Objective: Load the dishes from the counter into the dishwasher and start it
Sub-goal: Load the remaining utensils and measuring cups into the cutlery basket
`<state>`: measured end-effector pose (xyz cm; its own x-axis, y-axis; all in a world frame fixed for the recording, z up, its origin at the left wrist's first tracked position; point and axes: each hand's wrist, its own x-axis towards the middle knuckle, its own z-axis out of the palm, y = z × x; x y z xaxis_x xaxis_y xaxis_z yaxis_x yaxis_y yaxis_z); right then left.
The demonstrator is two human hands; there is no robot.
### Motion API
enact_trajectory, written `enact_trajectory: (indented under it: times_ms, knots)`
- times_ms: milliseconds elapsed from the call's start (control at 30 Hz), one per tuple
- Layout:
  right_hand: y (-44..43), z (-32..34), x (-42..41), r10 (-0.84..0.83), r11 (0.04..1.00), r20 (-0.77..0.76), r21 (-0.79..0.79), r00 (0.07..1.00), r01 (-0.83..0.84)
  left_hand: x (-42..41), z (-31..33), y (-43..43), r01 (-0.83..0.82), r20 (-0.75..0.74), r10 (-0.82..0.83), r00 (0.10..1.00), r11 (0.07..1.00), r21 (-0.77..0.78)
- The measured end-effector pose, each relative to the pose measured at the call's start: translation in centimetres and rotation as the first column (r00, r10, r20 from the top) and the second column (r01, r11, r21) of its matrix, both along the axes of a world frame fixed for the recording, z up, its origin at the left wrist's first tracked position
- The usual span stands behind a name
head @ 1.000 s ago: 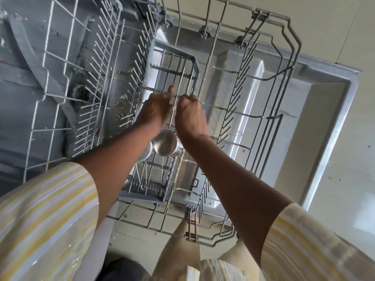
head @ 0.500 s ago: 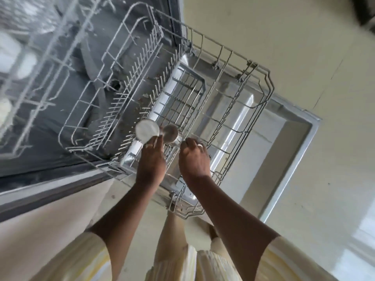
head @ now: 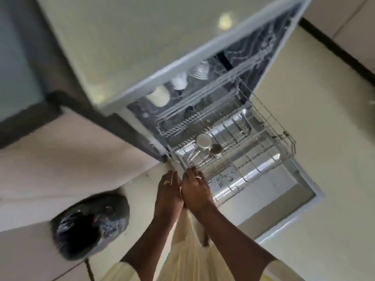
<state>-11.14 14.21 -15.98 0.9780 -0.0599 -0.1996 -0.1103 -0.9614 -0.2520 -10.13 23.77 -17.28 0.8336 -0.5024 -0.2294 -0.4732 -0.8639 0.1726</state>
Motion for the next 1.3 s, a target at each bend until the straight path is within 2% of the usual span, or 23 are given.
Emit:
enact_trajectory:
  times_ms: [33, 100, 167, 233, 367, 433, 500, 633, 767, 900, 1000, 1167, 1300]
  knots:
    - [1.1, 1.7, 0.2, 0.030, 0.999, -0.009, -0.015, 0.999, -0.031, 0.0, 1.7, 1.0, -0.070, 0.006, 0.070, 0.998, 0.996, -0.056]
    - [3.6, 3.8, 0.6, 0.256, 0.963, -0.094, -0.064, 0.962, -0.262, -0.3, 4.7, 3.2, -0.196, 0.026, 0.202, 0.979, 0.970, -0.141]
    - [6.1, 6.4, 0.8, 0.362, 0.919, -0.101, -0.126, 0.927, -0.372, -1.0, 6.9, 5.9, -0.346, -0.007, 0.350, 0.937, 0.922, -0.172]
    - [8.8, 8.7, 0.4, 0.436, 0.885, -0.019, -0.171, 0.900, -0.433, -2.2, 8.5, 9.2, -0.472, -0.016, 0.472, 0.881, 0.879, -0.070]
    - [14.6, 13.9, -0.1, 0.601, 0.793, 0.075, -0.182, 0.796, -0.581, -4.4, 11.8, 14.9, -0.648, 0.063, 0.647, 0.760, 0.762, -0.021]
    - [18.1, 14.9, -0.2, 0.727, 0.683, 0.045, -0.150, 0.685, -0.715, -5.2, 13.5, 18.1, -0.697, 0.101, 0.694, 0.713, 0.717, 0.001]
    - [21.4, 15.8, -0.2, 0.791, 0.608, 0.035, -0.154, 0.611, -0.779, -5.9, 14.7, 21.2, -0.722, 0.122, 0.715, 0.688, 0.691, 0.025]
    - [29.5, 17.8, 0.5, 0.866, 0.500, 0.091, -0.126, 0.492, -0.857, -6.2, 17.3, 28.9, -0.799, 0.157, 0.789, 0.594, 0.601, 0.006]
    - [38.6, 19.2, 0.9, 0.885, 0.460, 0.139, -0.130, 0.443, -0.878, -6.9, 19.1, 37.3, -0.901, 0.177, 0.904, 0.389, 0.414, -0.131]
    - [47.3, 20.7, 1.0, 0.922, 0.368, 0.220, -0.240, 0.319, -0.898, -7.3, 21.1, 46.4, -0.919, 0.246, 0.915, 0.318, 0.362, -0.159]
    - [52.3, 21.9, 1.6, 0.925, 0.348, 0.247, -0.253, 0.288, -0.902, -7.9, 22.7, 52.3, -0.945, 0.253, 0.946, 0.201, 0.256, -0.203]
    - [57.9, 22.9, 3.8, 0.939, 0.309, 0.232, -0.254, 0.252, -0.916, -8.7, 23.5, 60.3, -0.979, 0.308, 0.939, 0.152, 0.186, -0.084]
    - [60.9, 23.6, 6.2, 0.948, 0.285, 0.221, -0.281, 0.228, -0.916, -7.8, 23.3, 64.1, -0.981, 0.289, 0.949, 0.124, 0.161, -0.108]
